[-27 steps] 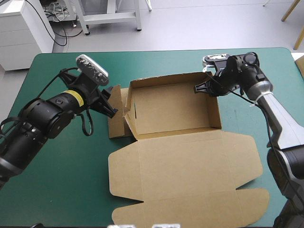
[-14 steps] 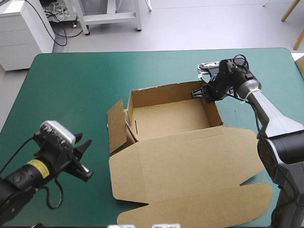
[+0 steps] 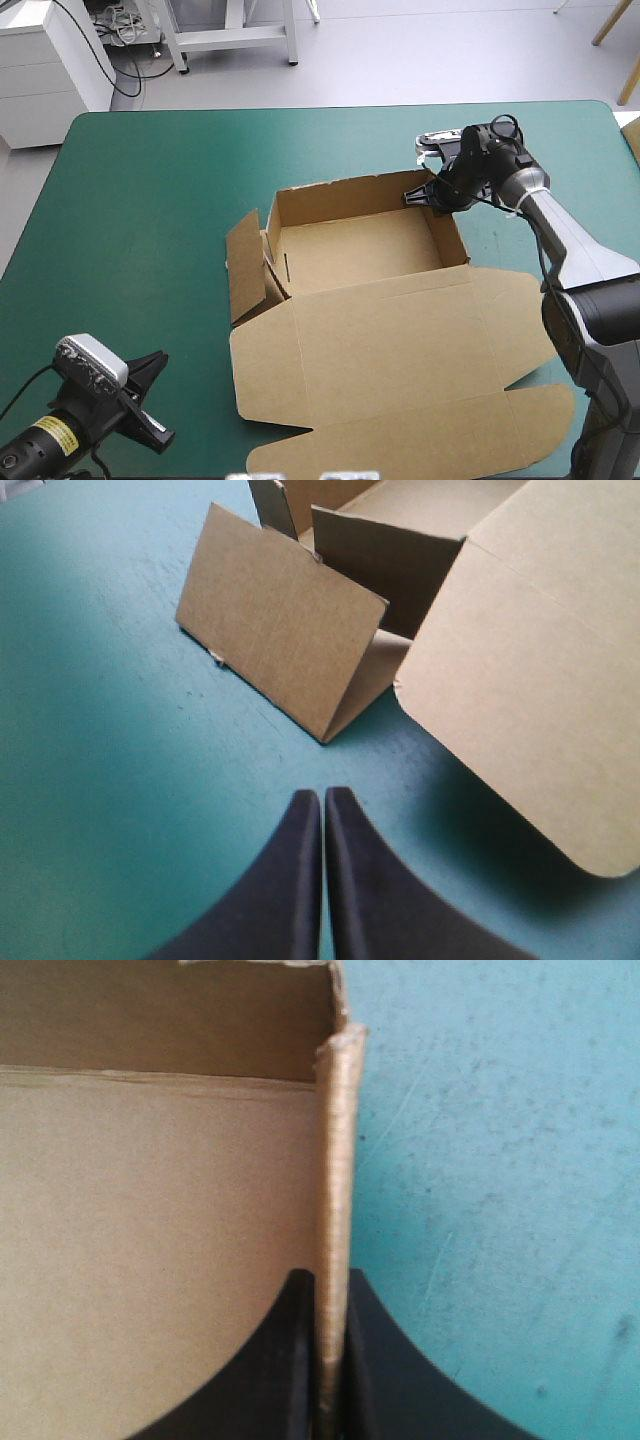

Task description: Fold the box

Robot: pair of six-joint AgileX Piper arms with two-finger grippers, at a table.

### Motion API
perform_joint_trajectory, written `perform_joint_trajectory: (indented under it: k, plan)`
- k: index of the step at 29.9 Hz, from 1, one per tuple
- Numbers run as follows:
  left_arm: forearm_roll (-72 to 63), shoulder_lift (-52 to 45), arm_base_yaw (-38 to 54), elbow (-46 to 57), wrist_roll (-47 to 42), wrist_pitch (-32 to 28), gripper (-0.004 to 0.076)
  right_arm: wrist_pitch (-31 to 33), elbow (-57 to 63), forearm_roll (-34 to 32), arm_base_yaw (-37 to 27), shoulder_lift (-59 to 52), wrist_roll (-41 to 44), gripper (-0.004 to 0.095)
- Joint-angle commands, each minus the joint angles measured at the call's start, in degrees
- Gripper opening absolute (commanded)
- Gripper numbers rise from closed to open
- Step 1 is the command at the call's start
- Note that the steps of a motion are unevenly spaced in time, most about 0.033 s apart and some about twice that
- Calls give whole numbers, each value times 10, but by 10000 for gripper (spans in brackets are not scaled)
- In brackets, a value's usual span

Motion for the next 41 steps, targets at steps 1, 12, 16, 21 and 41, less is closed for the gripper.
perform_joint_trajectory:
  k: [1,12,16,21,41]
  plan:
    - [-21,3,1,-13,-6,-15,-8,44,-10,-6,0,-14,-16,12]
    - [-49,3,1,23,-7,-41,-8,51,-86,2,0,-48,-31,282]
    - [-50,3,1,22,-7,-37,-8,51,-86,-2,0,-91,-32,477]
    - [-50,3,1,22,-8,-36,-8,51,-86,-3,0,-156,-31,537]
    - [-50,3,1,22,-1,-36,-8,36,43,-3,1,-153,-7,537]
